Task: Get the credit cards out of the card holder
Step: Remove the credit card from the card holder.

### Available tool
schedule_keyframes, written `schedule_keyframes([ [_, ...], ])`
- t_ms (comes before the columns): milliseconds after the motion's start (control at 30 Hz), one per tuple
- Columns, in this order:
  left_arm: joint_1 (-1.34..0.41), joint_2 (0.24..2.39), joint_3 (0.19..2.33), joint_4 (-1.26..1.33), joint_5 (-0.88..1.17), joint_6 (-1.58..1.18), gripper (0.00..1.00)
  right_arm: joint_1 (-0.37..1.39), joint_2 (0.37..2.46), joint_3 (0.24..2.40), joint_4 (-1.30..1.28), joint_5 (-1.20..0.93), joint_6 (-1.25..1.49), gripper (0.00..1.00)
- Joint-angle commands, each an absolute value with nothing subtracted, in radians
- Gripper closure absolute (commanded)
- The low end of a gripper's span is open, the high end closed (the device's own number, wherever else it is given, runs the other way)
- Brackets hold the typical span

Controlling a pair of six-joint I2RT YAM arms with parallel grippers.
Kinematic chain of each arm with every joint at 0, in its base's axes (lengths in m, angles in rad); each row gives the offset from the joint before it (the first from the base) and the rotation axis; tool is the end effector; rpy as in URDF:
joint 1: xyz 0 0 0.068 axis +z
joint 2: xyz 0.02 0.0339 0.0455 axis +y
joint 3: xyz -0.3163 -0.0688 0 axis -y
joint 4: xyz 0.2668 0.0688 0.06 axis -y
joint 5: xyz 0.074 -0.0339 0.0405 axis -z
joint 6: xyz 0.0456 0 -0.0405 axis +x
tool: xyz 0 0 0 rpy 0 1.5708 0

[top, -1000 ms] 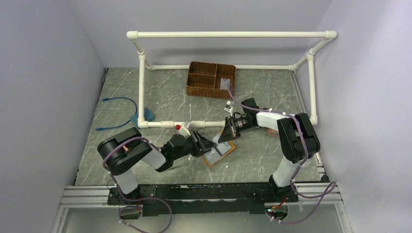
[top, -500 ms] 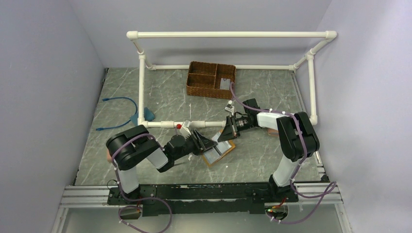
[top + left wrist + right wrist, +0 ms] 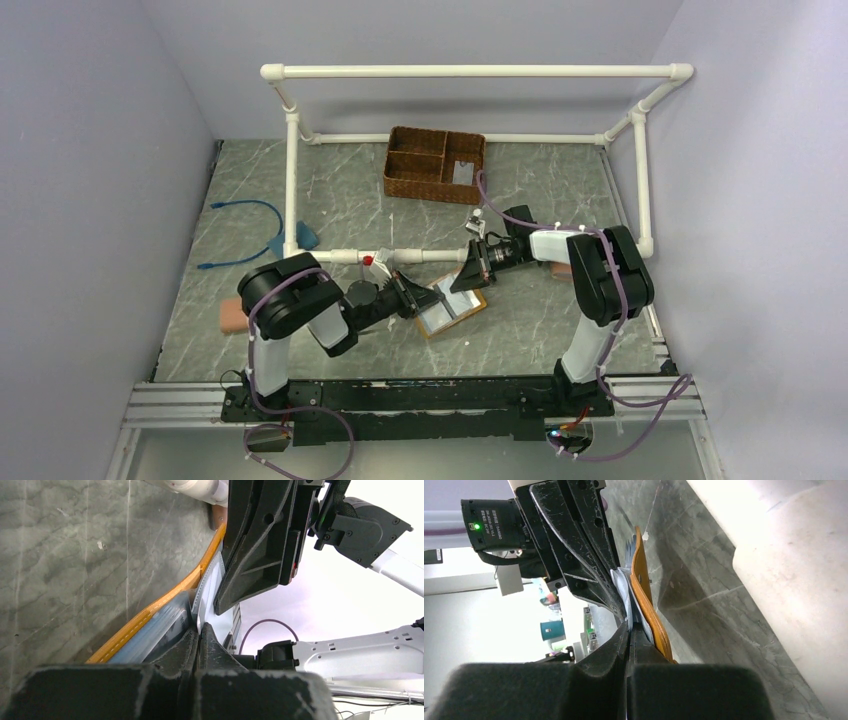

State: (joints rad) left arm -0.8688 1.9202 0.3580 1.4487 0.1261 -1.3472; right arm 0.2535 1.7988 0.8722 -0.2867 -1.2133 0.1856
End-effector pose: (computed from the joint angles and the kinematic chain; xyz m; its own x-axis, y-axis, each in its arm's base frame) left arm 0.1952 -0.2397 0.1309 -0.8335 -0.5125 -0.2064 0.1145 0.2052 -0.9720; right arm 0.3099 0.1244 0.1600 -0.9660 -0.1836 -0.1820 -0.2308 0.2955 0.9271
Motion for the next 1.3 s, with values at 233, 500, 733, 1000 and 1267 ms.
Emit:
schedule_keyframes([
  [233, -0.815, 1.969, 0.329, 1.553, 0.232, -1.343, 1.00, 0.232, 1.825, 0.919, -0.376, -1.254, 0.091, 0.99],
  [500, -0.756, 1.944, 0.290, 1.553, 0.324, -1.321, 1.00, 0.222, 1.841, 0.933, -0.415, -1.282, 0.030, 1.00],
  [733, -0.735, 1.971, 0.306, 1.554, 0.397, -1.318, 1.00, 0.222, 1.842, 0.936, -0.428, -1.300, 0.009, 1.00],
  [1000, -0.690, 1.964, 0.272, 1.553, 0.441, -1.315, 1.00, 0.216, 1.860, 0.950, -0.468, -1.308, -0.049, 1.00],
  [1267, -0.677, 1.994, 0.285, 1.553, 0.485, -1.318, 1.00, 0.216, 1.858, 0.953, -0.479, -1.304, -0.067, 1.00],
])
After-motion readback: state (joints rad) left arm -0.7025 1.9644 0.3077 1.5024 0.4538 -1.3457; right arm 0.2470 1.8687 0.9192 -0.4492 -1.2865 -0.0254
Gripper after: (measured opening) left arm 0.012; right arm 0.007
